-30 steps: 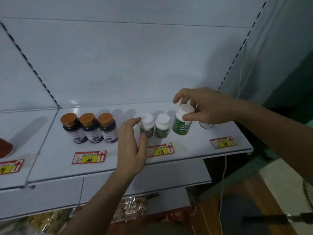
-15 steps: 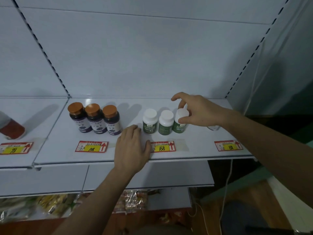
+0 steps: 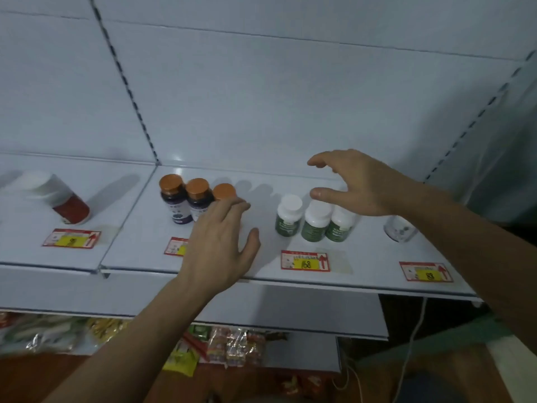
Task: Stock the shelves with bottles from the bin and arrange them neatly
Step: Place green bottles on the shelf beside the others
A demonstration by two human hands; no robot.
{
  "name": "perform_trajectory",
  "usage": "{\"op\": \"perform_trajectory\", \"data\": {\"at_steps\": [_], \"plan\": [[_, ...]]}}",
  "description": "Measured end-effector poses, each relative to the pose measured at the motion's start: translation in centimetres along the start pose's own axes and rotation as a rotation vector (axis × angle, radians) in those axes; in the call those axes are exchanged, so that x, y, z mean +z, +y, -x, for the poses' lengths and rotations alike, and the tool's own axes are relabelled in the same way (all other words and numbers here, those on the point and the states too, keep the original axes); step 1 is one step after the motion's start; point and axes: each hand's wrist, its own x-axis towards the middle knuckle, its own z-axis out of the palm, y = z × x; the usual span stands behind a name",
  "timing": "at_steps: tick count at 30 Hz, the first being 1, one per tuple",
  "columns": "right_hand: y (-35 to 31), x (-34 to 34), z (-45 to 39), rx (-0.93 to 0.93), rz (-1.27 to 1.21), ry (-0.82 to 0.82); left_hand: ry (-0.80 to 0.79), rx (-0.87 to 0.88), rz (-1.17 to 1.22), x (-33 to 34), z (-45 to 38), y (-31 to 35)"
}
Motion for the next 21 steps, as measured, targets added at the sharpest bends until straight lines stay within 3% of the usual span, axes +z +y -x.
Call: {"op": "perform_trajectory", "data": {"at_steps": [7, 16, 21], "plan": [[-13.6, 0.4, -8.0, -0.300, 0.040, 0.037, 0.185, 0.026, -0.055, -12.2, 1.5, -6.3], [-36.5, 3.5, -19.7, -0.564, 0.047, -0.021, 0.059, -0.448, -0.439, -30.4, 10.6, -25.8], [-52.0, 7.2, -26.1, -0.727, 0.032, -0.077, 0.024, -0.570, -0.549, -41.5, 17.7, -34.0]]}}
